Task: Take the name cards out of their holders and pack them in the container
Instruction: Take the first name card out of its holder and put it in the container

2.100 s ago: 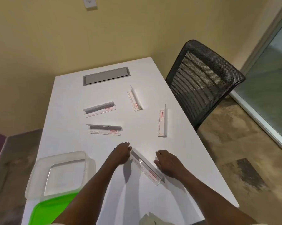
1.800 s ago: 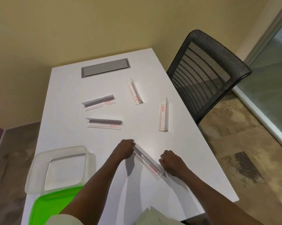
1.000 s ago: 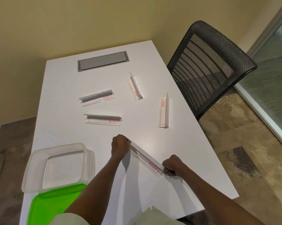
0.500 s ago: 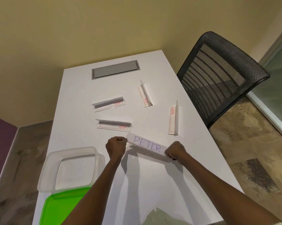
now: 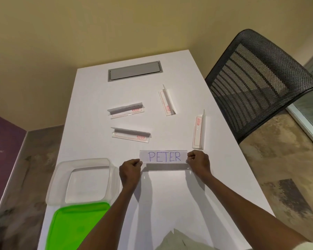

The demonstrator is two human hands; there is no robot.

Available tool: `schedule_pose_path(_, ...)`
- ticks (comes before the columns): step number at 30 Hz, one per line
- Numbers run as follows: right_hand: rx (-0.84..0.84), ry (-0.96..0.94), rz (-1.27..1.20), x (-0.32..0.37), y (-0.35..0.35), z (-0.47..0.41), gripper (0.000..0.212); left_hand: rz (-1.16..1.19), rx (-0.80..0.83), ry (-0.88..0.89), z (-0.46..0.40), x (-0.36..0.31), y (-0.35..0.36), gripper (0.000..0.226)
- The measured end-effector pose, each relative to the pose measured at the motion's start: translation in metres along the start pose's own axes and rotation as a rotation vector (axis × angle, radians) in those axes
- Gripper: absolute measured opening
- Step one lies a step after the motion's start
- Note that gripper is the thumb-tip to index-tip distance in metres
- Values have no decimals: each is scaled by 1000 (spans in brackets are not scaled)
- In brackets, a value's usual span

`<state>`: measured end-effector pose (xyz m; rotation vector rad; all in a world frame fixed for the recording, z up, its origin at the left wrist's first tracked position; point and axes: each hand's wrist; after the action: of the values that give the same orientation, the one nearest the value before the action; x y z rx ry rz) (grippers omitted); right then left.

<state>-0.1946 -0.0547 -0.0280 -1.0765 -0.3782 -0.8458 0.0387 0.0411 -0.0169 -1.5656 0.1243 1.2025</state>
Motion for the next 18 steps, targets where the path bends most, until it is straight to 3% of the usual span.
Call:
schedule_pose_path(9, -44, -9, 13, -25, 21, -1, 16, -193, 44, -37, 18, 24, 16, 15)
schedule_pose_path(18, -43, 30, 19, -39, 29, -5, 16, -245, 145, 38, 27, 34, 19, 37)
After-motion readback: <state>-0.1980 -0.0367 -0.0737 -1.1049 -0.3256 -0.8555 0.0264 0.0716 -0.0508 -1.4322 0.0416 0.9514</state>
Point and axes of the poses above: each hand's wrist, its own z-axis away from the middle knuckle, its own y-axis out of the palm, x = y × z, and after that the axes turned 9 degrees about y, right-handed
